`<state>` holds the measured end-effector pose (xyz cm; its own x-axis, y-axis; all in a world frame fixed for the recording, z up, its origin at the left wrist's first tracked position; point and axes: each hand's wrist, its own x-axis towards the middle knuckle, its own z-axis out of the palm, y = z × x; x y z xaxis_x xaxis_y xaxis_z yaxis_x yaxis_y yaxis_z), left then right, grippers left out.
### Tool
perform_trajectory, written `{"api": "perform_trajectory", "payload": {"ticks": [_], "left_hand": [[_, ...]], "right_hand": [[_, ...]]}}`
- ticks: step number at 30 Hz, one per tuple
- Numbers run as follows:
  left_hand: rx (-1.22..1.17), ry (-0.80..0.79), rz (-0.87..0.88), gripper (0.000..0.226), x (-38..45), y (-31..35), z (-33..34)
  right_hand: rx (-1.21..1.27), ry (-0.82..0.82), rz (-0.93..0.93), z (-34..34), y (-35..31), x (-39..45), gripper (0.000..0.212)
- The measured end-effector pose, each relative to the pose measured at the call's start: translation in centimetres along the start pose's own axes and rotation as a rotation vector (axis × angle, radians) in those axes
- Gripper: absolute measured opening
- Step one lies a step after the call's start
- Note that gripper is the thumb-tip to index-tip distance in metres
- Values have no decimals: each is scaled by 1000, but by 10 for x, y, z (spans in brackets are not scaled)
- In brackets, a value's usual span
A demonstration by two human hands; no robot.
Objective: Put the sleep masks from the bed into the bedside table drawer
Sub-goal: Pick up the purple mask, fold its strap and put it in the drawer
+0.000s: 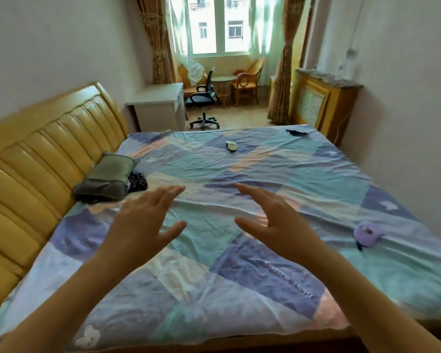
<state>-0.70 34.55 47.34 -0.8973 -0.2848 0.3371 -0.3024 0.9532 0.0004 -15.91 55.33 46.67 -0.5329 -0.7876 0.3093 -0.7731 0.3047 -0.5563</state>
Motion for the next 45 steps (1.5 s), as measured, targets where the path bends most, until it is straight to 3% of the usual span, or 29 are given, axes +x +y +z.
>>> {"api": "perform_trajectory", "payload": {"ticks": [14,24,35,39,45], "left_hand": [[-161,-110,274,67,77,271,95],[-177,-313,423,68,106,405,160],[-214,-425,474,69,222,476,272],[-207,-434,481,56,269,499,336],[-220,-581,422,59,325,533,416]], "right_hand": [[-41,60,334,-150,194,-159,58],[-55,36,572,-204,296,-242,58],[-22,-8,710,-238,439,-207,56],[-35,-81,730,-237,513,-172,56],[6,-225,763,-208,608,-135,55]]}}
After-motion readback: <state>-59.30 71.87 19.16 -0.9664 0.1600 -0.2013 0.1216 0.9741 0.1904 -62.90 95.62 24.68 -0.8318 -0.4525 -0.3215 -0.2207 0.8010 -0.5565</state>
